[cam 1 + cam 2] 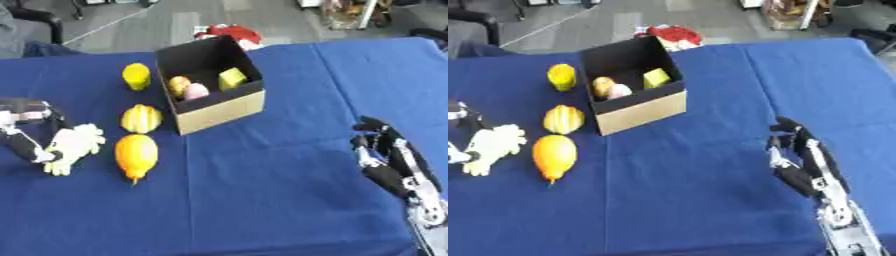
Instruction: Pick up objects on the table and place them in the box.
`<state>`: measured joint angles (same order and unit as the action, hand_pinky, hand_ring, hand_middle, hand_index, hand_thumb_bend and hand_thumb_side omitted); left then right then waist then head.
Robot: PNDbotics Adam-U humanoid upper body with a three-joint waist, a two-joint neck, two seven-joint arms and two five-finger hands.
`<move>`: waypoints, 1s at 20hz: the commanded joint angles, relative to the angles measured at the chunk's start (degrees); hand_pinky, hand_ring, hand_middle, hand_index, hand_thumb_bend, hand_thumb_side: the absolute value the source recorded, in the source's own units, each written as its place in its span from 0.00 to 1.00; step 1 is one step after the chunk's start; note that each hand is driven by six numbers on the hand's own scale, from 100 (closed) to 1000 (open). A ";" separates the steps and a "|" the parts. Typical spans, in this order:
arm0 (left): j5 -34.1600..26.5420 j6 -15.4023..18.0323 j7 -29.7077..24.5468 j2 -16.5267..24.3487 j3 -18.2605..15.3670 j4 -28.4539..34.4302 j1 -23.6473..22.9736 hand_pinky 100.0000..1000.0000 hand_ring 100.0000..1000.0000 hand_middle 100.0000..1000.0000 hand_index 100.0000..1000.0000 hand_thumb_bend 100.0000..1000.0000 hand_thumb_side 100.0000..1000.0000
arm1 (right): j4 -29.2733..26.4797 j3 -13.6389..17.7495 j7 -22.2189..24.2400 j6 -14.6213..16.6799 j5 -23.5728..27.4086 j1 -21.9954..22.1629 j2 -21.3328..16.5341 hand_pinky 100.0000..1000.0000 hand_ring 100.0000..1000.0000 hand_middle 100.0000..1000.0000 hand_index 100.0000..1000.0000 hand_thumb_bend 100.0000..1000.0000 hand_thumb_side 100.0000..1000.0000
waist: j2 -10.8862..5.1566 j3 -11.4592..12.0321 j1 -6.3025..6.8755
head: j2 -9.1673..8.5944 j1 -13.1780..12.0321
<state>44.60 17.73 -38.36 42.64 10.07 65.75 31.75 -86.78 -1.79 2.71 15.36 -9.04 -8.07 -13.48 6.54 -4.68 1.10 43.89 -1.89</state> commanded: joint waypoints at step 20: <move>-0.82 -2.52 14.62 -5.01 -2.99 8.09 15.16 0.51 0.37 0.32 0.50 0.03 0.06 | -0.31 -0.20 0.37 0.05 -0.25 -0.15 -0.89 0.72 0.63 0.71 0.87 0.00 0.21 | -1.20 -0.81 0.27 | 0.23 -0.39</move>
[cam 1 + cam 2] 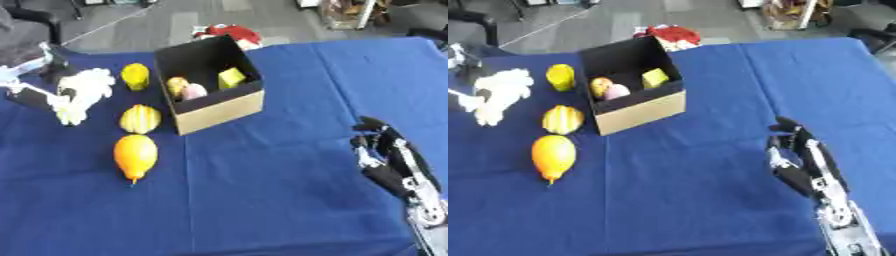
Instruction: Pick up objects on the table and place them in the box.
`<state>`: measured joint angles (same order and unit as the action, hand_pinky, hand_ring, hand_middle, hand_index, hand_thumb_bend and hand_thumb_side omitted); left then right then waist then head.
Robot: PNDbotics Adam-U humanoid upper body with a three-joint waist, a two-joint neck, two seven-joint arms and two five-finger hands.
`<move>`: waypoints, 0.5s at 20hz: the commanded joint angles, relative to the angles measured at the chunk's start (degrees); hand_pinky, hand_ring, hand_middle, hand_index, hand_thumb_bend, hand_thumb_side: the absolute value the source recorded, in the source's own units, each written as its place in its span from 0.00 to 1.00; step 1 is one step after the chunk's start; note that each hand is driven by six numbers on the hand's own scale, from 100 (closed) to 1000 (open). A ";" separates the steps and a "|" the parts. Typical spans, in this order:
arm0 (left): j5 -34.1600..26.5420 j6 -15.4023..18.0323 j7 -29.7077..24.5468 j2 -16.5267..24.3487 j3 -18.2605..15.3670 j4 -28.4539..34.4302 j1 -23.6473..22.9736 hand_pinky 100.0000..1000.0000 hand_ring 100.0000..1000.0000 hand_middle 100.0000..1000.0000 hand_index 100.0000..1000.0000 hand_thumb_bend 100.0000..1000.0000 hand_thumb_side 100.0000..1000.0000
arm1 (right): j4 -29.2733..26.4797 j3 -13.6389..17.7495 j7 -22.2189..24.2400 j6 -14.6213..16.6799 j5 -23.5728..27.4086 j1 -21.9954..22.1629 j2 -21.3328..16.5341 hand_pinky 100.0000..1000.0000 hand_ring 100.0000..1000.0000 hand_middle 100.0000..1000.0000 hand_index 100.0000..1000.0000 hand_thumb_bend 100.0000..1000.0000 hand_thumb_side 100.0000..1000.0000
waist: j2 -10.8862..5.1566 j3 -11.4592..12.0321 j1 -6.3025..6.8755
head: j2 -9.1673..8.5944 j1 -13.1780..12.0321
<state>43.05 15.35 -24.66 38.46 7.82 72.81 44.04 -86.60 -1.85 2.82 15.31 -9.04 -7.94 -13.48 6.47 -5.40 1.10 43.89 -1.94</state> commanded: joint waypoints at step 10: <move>8.87 -2.92 4.08 -14.95 2.66 -11.13 17.18 0.55 0.41 0.36 0.54 0.06 0.06 | -0.34 -1.05 1.22 0.27 0.22 -1.03 0.01 0.72 0.63 0.71 0.87 0.00 0.20 | -0.56 -1.96 -0.68 | 0.23 -2.05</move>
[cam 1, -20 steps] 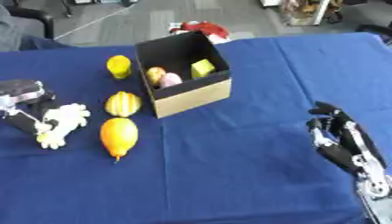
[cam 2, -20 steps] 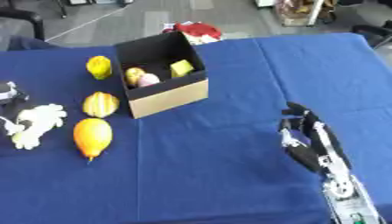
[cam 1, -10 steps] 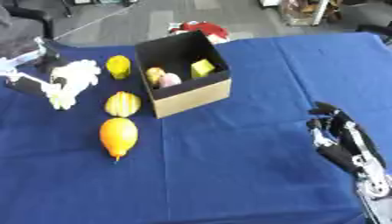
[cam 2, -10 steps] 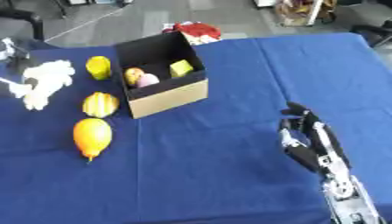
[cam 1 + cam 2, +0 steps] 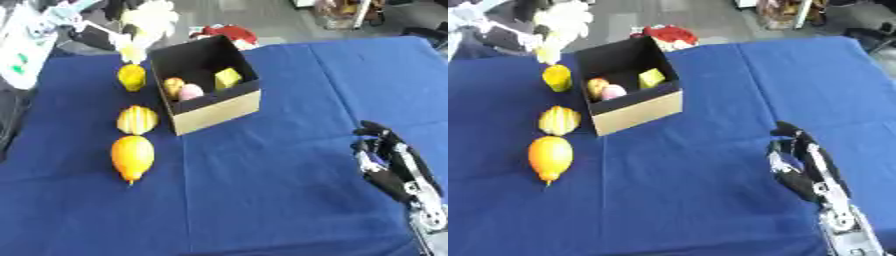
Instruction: Pick up objects on the table and place them in the box.
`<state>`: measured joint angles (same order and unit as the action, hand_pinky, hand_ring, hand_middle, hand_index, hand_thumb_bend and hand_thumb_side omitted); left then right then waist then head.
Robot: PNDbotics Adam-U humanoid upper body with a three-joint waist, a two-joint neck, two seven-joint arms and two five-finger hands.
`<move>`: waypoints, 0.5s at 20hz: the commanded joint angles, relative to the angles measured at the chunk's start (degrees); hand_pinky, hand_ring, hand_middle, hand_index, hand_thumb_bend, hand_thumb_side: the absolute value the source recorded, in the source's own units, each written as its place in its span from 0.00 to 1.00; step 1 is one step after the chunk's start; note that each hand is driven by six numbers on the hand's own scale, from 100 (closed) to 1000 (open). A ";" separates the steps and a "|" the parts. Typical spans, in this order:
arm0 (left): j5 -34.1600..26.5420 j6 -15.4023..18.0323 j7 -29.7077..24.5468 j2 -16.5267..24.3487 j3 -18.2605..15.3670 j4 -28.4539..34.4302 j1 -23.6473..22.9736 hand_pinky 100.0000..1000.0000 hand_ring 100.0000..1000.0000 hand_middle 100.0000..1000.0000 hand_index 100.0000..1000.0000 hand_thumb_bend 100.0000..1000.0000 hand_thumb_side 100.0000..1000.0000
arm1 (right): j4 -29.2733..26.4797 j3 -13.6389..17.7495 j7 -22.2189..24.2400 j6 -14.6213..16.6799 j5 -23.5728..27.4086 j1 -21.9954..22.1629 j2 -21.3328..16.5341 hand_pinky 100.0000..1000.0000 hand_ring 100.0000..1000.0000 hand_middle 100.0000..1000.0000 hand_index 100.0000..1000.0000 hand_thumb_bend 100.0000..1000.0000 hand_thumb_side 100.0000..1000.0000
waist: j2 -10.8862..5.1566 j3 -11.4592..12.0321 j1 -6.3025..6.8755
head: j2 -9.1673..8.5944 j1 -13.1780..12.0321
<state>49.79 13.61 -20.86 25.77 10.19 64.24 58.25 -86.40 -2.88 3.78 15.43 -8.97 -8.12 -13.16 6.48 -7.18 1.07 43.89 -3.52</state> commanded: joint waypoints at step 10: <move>11.38 -3.98 6.47 -15.92 -0.69 -17.60 4.85 0.70 0.59 0.58 0.74 0.19 0.09 | -0.41 0.28 0.03 0.11 0.36 -0.88 -0.24 0.72 0.63 0.71 0.87 0.00 0.20 | -0.23 0.41 -1.02 | 0.23 0.04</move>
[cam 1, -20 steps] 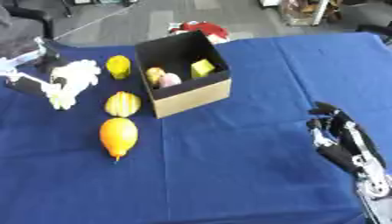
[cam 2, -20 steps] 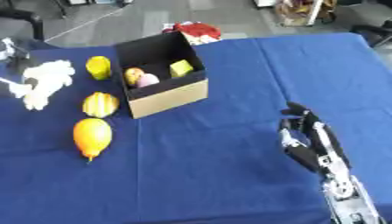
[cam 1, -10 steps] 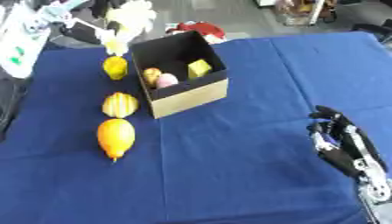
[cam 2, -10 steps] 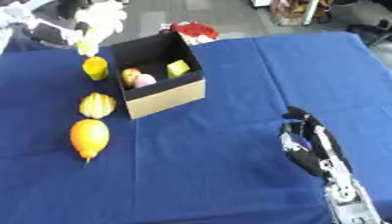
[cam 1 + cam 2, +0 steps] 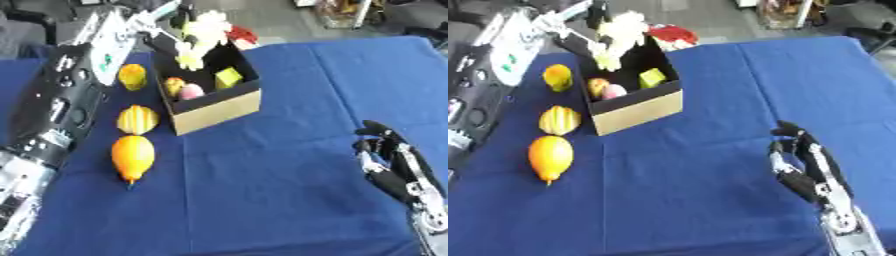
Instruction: Pick up objects on the table and place them in the box.
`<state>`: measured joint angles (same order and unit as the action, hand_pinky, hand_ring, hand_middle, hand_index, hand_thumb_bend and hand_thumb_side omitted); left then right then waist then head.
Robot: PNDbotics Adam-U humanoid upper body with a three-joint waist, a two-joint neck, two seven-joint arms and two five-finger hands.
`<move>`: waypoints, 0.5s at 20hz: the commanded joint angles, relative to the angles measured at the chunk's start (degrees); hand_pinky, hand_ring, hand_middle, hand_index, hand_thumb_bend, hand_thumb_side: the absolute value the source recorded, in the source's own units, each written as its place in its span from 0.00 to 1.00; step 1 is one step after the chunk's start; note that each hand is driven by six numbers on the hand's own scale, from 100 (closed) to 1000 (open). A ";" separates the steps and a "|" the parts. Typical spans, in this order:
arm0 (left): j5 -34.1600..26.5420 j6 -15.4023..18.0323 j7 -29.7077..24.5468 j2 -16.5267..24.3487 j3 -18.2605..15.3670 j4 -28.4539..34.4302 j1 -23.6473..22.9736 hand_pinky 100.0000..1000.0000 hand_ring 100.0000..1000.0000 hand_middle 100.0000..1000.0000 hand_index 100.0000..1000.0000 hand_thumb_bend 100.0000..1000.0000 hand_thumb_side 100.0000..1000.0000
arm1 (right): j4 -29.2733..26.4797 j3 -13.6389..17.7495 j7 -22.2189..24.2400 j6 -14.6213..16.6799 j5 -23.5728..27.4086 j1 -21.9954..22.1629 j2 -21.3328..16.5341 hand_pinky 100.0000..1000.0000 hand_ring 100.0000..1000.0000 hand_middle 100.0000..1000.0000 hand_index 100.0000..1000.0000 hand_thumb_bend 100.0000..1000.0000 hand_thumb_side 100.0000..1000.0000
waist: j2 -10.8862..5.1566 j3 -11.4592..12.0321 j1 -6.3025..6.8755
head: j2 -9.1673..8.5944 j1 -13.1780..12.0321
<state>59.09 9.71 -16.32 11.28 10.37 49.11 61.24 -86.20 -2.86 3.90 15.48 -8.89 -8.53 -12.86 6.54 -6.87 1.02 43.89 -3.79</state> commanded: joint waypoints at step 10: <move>7.21 6.41 2.76 1.86 -4.34 -1.88 2.20 0.79 0.76 0.80 0.89 0.19 0.17 | -0.47 0.51 -0.26 0.03 0.10 -0.24 -0.61 0.72 0.63 0.71 0.87 0.00 0.20 | -0.54 0.96 -0.92 | 0.23 0.81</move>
<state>66.40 15.16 -13.35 10.91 6.90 45.25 61.60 -86.06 -2.81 3.77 15.40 -8.89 -8.45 -12.86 6.54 -5.89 0.95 43.89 -3.16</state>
